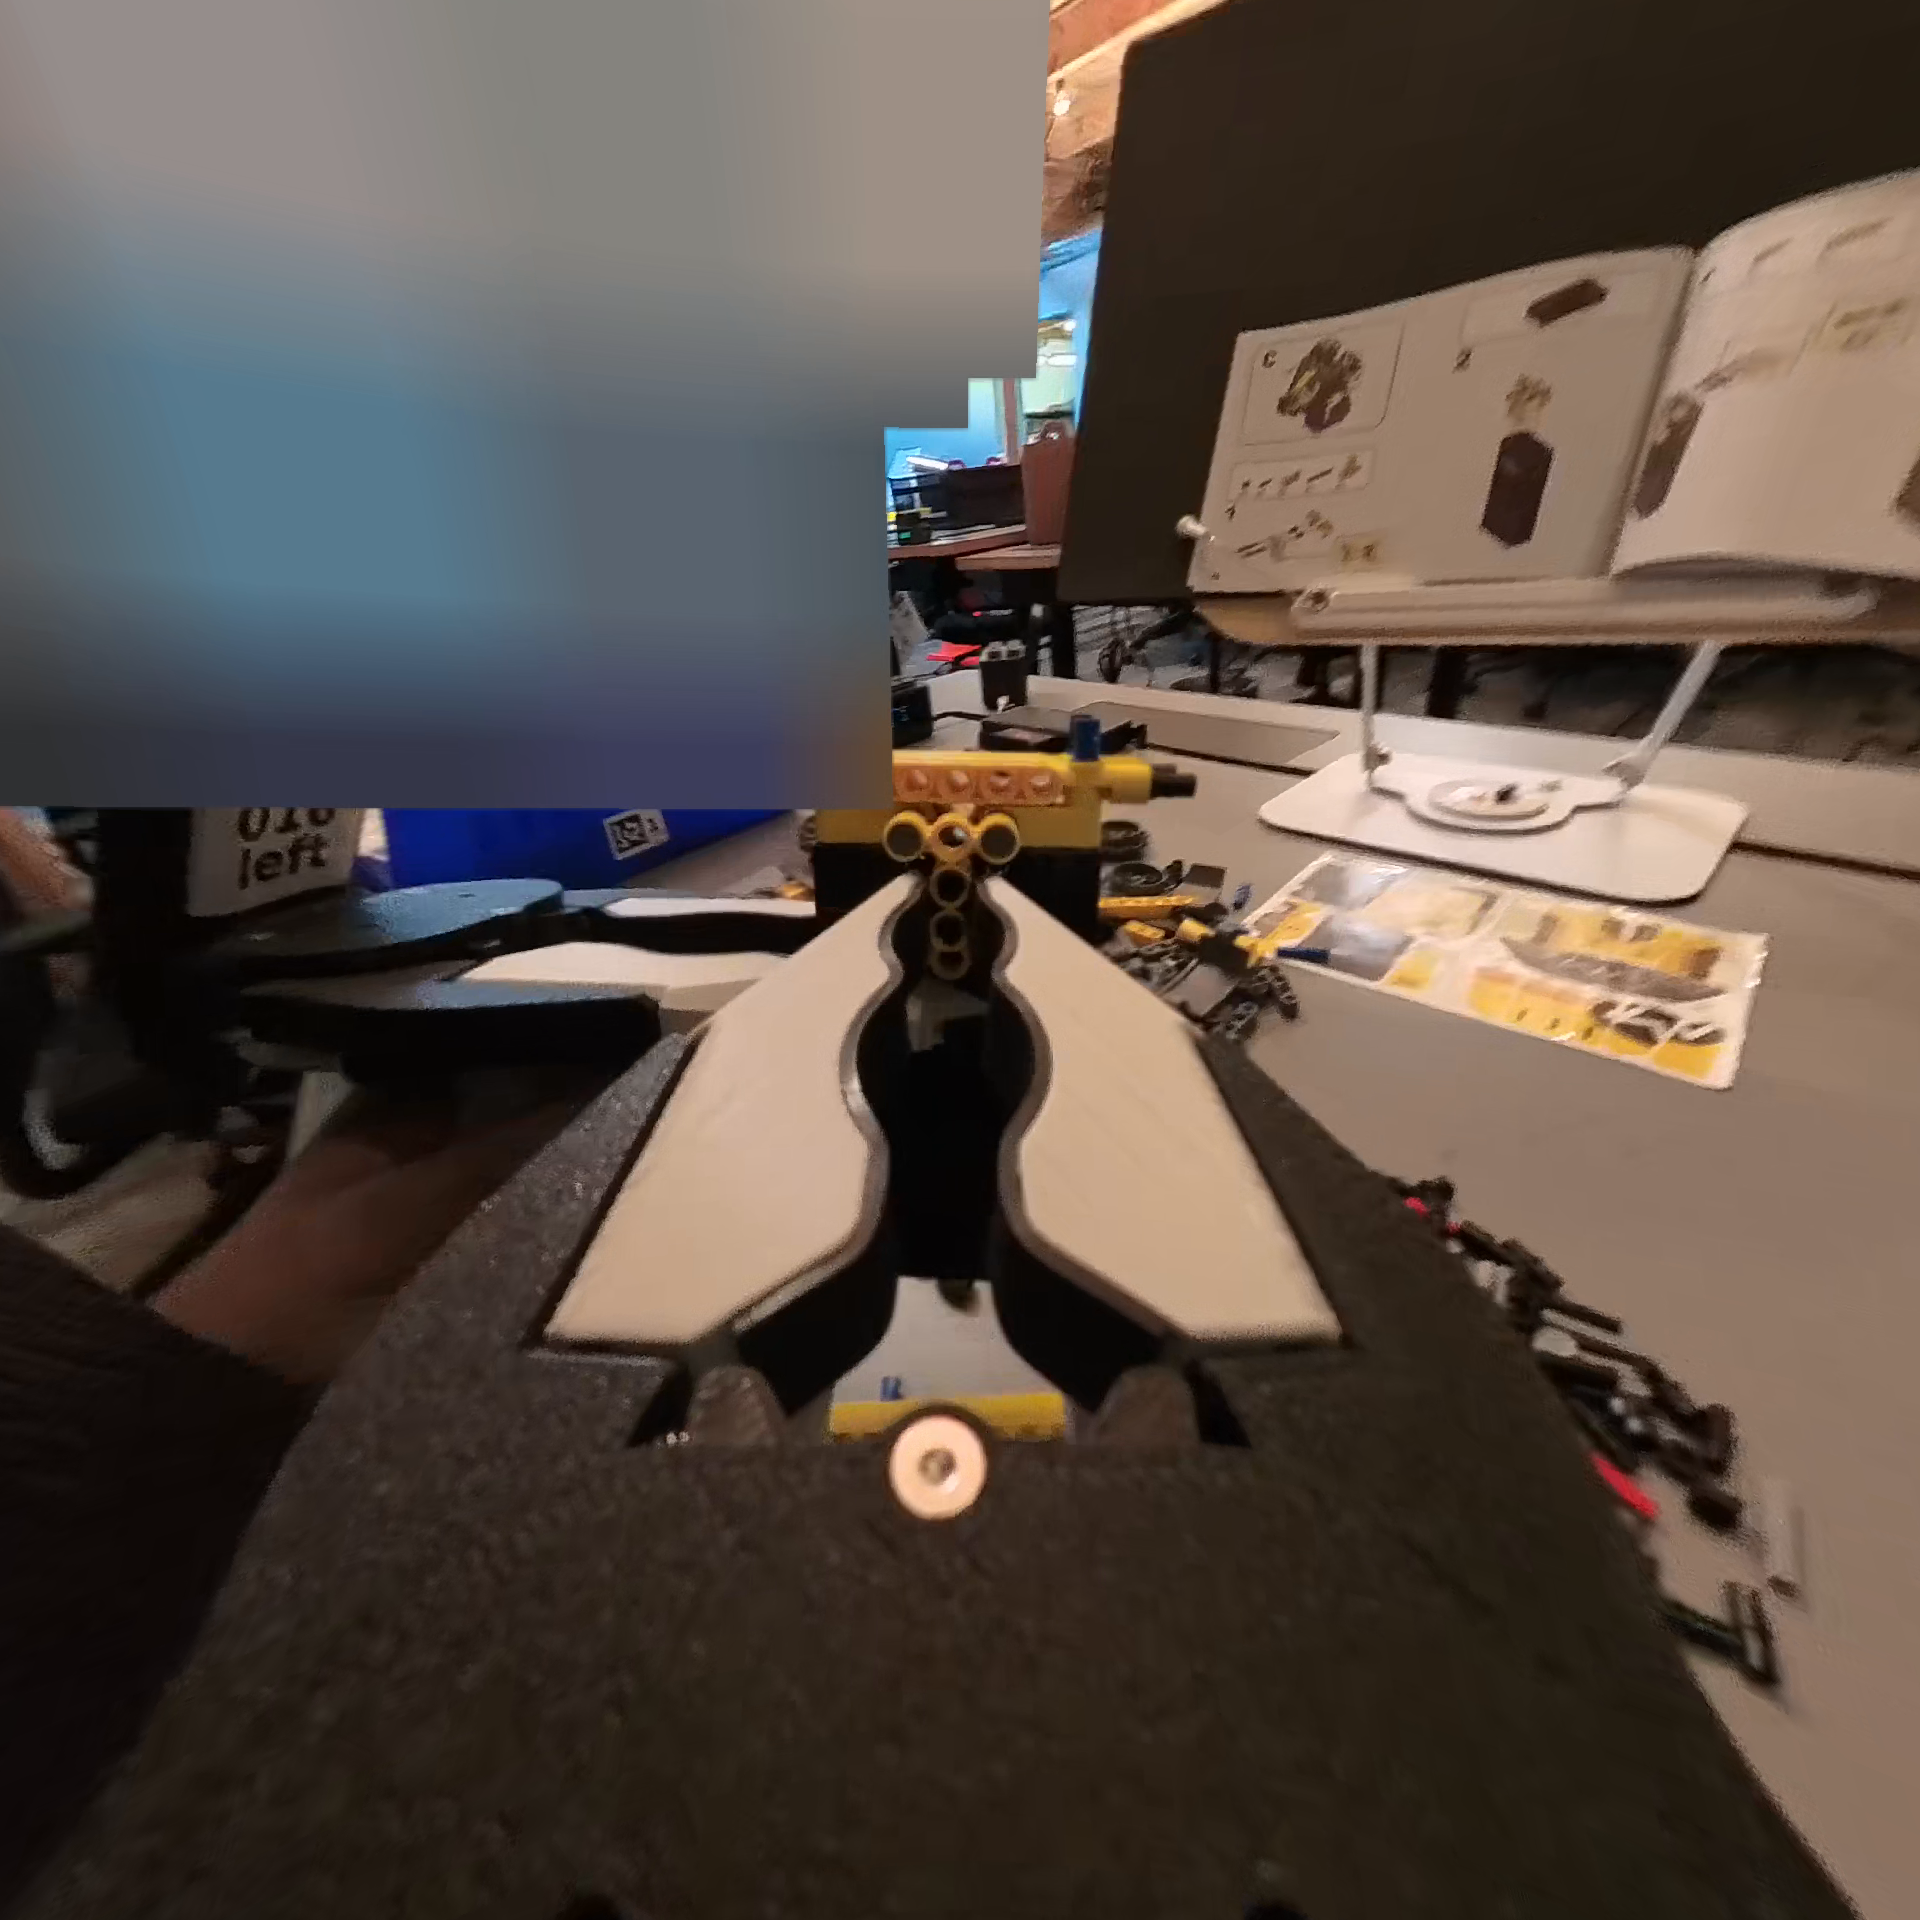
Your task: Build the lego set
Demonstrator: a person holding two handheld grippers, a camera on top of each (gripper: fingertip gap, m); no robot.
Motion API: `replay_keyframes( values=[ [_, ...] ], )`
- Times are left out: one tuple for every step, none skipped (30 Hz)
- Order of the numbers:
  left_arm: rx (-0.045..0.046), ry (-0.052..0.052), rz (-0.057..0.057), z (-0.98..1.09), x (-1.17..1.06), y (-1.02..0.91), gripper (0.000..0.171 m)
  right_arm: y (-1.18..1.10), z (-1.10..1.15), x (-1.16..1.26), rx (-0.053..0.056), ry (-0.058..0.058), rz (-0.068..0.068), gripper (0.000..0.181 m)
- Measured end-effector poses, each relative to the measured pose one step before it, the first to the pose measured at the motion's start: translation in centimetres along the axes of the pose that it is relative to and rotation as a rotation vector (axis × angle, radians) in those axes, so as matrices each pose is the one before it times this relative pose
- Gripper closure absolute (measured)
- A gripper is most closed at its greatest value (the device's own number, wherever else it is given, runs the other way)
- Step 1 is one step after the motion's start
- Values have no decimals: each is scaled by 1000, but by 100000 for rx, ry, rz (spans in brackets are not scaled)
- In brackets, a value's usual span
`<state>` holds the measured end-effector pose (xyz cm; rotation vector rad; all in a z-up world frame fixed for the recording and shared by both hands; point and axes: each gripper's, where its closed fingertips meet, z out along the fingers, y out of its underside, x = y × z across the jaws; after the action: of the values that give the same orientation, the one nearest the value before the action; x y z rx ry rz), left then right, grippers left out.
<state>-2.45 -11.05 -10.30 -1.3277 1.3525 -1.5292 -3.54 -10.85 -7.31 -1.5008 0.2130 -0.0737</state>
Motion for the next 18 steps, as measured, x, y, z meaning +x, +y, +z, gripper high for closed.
replay_keyframes(
  values=[
    [489,885,-1406,78,69,-153,146,-190,-18,44,1072,806,-1599,175],
    [204,589,-1410,119,-1,-64,146,-121,13,109,1182,248,938,175],
    [384,740,-1976,92,-44,-26,146,-2,38,122,973,-1221,5447,176],
    [163,437,-1970,88,-62,49,146,60,30,132,957,-3043,10218,175],
    [-1070,-16,-1186,168,-82,189,145,133,-38,228,748,-2261,8667,175],
    [-643,131,-931,156,-48,202,146,157,-88,235,302,449,1109,175],
    [128,1343,-2180,101,125,141,146,48,-78,77,-42,2101,-5288,174],
    [74,830,-836,50,119,40,146,-48,-22,-28,-431,2669,-8674,175],
    [-840,-1199,3557,1,-21,2,147,-48,41,7,-964,2812,-8886,175],
    [-982,-2110,6834,-76,-147,-107,147,1,42,46,-1145,1820,-5364,175],
    [-1049,-2810,6219,-114,-192,-142,147,22,-25,34,-411,130,-1428,174],
    [-1808,-2981,5513,-30,-182,15,147,77,-57,92,287,-1166,1079,173],
    [-1509,-2746,3284,-27,-300,50,147,110,-145,99,131,-2094,1281,173],
    [-639,-1206,763,-66,-264,16,147,51,-221,141,-154,-1832,-657,172],
    [-1138,412,-231,-56,-70,101,147,-16,-227,326,-292,-141,-3103,167],
    [-873,-11,-24,-54,-91,91,147,-42,-229,421,-587,840,-5141,160],
    [-1126,-290,290,-28,-91,135,146,-57,-172,126,-977,-845,-6681,160],
    [-1324,-517,605,29,-109,173,146,-102,-121,-65,-1335,-1743,-6935,160]
  ],
)
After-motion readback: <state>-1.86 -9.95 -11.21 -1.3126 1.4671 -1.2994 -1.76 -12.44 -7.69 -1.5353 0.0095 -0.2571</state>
